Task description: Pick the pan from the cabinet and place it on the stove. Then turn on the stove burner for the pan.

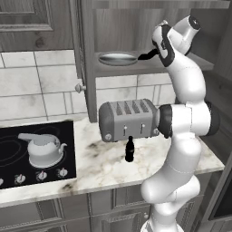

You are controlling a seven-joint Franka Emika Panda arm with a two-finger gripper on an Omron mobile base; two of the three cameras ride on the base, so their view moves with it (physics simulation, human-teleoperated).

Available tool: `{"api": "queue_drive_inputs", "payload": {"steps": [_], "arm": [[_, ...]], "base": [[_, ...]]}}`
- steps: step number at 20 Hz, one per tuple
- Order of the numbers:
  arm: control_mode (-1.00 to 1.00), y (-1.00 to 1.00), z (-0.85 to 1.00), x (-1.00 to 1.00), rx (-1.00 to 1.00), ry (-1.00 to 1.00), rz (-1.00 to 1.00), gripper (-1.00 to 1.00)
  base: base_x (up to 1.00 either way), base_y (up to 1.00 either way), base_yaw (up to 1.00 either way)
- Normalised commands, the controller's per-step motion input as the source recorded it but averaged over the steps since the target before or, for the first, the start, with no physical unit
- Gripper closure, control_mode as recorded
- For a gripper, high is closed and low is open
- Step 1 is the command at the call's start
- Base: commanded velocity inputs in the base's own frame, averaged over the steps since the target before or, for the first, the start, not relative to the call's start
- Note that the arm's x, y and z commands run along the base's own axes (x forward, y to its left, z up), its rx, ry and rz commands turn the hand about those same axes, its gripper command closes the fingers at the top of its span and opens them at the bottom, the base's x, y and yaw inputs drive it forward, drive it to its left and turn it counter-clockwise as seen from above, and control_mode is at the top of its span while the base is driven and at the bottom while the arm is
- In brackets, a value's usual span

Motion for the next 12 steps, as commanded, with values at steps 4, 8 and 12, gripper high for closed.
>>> {"api": "queue_drive_inputs", "payload": {"steps": [4,8,12], "arm": [[-1.0,0.3,-0.4,0.24,0.05,0.0,0.0,1.0],[-1.0,0.27,-0.42,0.21,0.05,0.0,0.0,1.0],[-1.0,0.15,-0.39,0.16,0.09,-0.01,0.0,1.0]], "base": [[0.0,0.0,0.0],[0.0,0.0,0.0],[0.0,0.0,0.0]]}}
